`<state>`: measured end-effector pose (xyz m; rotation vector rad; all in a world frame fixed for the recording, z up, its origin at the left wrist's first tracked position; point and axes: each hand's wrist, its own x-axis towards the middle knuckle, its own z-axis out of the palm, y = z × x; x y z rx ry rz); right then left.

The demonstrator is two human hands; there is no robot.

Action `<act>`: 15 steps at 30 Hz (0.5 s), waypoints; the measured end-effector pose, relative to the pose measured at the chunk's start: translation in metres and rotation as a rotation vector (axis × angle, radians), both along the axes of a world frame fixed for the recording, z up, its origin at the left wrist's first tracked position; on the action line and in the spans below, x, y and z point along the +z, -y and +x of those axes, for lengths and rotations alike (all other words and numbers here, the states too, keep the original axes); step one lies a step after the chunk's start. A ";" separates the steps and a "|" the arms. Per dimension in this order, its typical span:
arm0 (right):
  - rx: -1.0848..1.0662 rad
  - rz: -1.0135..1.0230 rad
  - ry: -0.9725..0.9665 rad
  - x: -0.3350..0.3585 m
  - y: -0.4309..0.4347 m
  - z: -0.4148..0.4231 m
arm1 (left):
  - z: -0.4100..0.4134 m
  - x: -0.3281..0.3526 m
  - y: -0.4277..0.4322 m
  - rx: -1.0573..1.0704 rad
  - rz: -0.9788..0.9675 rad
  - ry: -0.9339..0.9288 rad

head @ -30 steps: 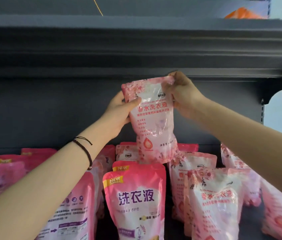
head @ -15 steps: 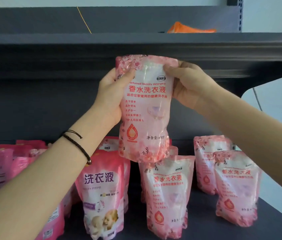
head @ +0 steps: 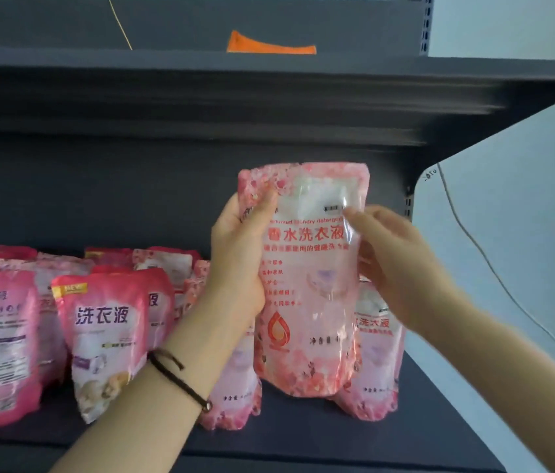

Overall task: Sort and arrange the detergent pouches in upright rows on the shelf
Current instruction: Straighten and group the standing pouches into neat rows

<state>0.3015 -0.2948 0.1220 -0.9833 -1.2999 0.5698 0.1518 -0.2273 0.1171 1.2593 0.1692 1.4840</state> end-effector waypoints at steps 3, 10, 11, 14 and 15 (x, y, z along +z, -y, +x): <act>-0.049 -0.002 -0.102 -0.047 0.009 0.015 | 0.024 -0.031 0.006 -0.015 -0.033 -0.027; -0.319 0.068 -0.277 -0.111 0.004 0.029 | 0.075 -0.093 0.012 0.062 -0.093 -0.092; -0.365 0.072 -0.272 -0.119 0.001 0.032 | 0.081 -0.099 0.011 0.064 -0.070 -0.093; -0.462 0.126 -0.262 -0.136 -0.011 0.040 | 0.097 -0.109 0.007 0.125 0.036 -0.107; -0.484 0.151 -0.262 -0.141 -0.016 0.042 | 0.102 -0.111 0.005 0.149 0.054 -0.105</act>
